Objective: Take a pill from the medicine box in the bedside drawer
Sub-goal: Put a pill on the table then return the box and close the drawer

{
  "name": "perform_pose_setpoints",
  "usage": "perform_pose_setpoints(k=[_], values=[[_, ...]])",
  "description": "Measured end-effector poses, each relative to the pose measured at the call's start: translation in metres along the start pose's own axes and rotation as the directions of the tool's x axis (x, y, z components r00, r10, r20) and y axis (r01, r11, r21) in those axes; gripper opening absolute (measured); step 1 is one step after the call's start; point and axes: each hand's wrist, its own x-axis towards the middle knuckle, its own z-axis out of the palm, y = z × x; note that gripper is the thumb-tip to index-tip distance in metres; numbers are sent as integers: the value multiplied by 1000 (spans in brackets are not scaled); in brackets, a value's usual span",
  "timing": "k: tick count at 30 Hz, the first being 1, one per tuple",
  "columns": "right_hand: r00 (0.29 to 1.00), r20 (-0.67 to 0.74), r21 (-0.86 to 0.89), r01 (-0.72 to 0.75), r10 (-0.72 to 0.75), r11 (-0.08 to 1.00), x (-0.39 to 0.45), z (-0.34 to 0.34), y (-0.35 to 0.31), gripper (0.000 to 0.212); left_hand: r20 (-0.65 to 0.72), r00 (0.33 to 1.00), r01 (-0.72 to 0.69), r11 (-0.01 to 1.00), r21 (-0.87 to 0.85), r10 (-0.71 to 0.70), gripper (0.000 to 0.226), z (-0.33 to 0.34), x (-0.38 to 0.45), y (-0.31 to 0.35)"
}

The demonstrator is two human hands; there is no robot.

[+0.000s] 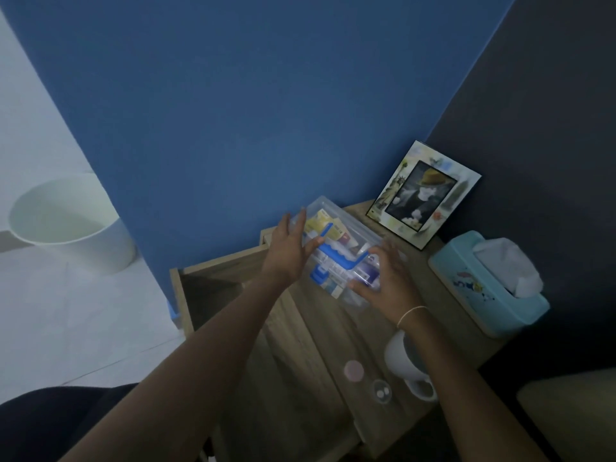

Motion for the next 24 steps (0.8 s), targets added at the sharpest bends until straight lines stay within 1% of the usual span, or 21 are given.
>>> perform_pose_setpoints(k=[1, 2, 3, 4, 5, 6, 7, 9, 11, 13, 15, 17, 21, 24], values=[[1000, 7, 1, -29, 29, 1000, 1, 4, 1, 76, -3, 998, -63, 986, 153, 64, 69, 1, -3, -5], [998, 7, 19, -56, 56, 998, 1, 6, 2, 85, -8, 986, -152, 933, 327, 164, 68, 2, -7, -11], [997, 7, 65, -81, 81, 995, 2, 7, 2, 95, 8, 961, -246, 841, 482, 277, 70, 1, -11, -20], [995, 9, 120, -103, 103, 987, 2, 6, 3, 104, 39, 926, -323, 738, 593, 374, 73, -1, -15, -29], [993, 16, 157, -117, 116, 981, 3, 6, 4, 109, 72, 893, -378, 654, 655, 444, 78, -3, -18, -36], [993, 33, 154, -121, 117, 981, 4, 5, 6, 111, 108, 868, -419, 597, 684, 485, 83, -5, -20, -42], [993, 54, 104, -109, 103, 989, 5, 5, 8, 110, 138, 848, -451, 558, 696, 512, 88, -7, -20, -45], [996, 75, -56, -38, 42, 998, 7, 7, 10, 105, 186, 821, -495, 510, 703, 540, 100, -11, -17, -44], [998, 58, -149, 5, 4, 989, 7, 10, 11, 102, 214, 811, -516, 496, 698, 544, 109, -9, -13, -38], [1000, 29, -187, 16, -11, 982, 5, 14, 12, 102, 207, 819, -512, 517, 687, 536, 109, -5, -11, -33], [1000, 7, -203, 22, -21, 979, 6, 17, 13, 102, 165, 820, -503, 551, 666, 548, 101, 0, -10, -32], [999, -1, -216, 31, -32, 976, 6, 18, 15, 103, 130, 800, -524, 578, 625, 585, 92, 2, -10, -34], [999, -3, -212, 35, -36, 977, 6, 19, 16, 105, 140, 771, -568, 573, 591, 621, 81, -7, -4, -38], [999, 14, -218, 34, -32, 975, 7, 18, 16, 105, 90, 781, -550, 612, 569, 618, 66, -6, -2, -34]])
